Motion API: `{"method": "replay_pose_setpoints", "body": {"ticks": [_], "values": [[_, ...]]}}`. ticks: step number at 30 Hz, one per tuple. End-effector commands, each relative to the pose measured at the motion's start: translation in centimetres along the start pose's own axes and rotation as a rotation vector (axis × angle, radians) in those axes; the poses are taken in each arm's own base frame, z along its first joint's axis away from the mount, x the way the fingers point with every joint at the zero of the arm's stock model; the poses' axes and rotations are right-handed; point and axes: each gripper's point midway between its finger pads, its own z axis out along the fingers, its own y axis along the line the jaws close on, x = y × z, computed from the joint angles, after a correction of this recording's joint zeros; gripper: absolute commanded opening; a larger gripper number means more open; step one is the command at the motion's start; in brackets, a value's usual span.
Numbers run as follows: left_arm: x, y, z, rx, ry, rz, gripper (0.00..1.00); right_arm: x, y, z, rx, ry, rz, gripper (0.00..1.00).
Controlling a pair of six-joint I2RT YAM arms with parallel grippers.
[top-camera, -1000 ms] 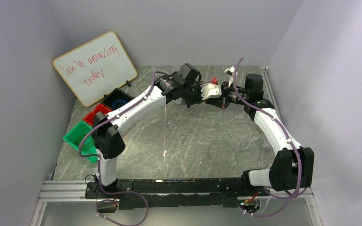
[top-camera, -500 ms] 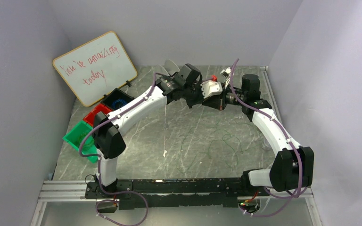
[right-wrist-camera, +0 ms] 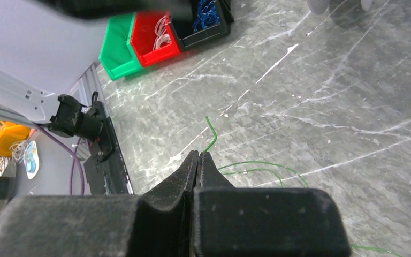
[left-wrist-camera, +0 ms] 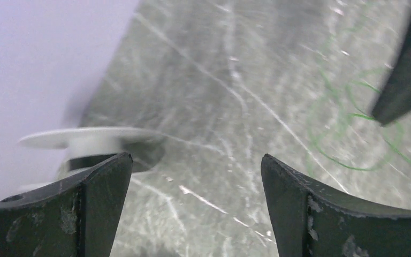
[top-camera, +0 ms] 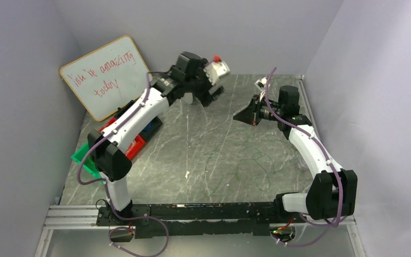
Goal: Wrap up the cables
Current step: Pick up the cable reel from the center of the board.
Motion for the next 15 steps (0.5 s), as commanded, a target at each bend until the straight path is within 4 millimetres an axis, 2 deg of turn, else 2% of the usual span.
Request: {"method": "replay_pose_setpoints", "body": {"ticks": [1, 6, 9, 11, 15], "values": [[-2.2, 7.8, -4.7, -0.282, -0.116, -0.136, 0.94, -1.9, 0.4, -0.3, 0.003, -0.049, -0.087, 0.0], [1.7, 14.2, -5.6, -0.485, -0.081, -0.333, 0.94, -2.0, -0.2, -0.6, 0.024, -0.054, -0.082, 0.0], [5.1, 18.9, -6.2, -0.661, -0.032, -0.511, 0.94, -2.0, -0.3, -0.8, 0.033, -0.059, -0.085, 0.0], [7.5, 21.4, -5.7, -0.717, -0.008, -0.609, 0.94, -2.1, -0.5, -1.0, 0.041, -0.061, -0.085, 0.0], [9.8, 25.9, -5.6, -0.769, -0.055, -0.781, 0.94, -2.0, -0.8, -1.1, 0.052, -0.062, -0.085, 0.0]]}}
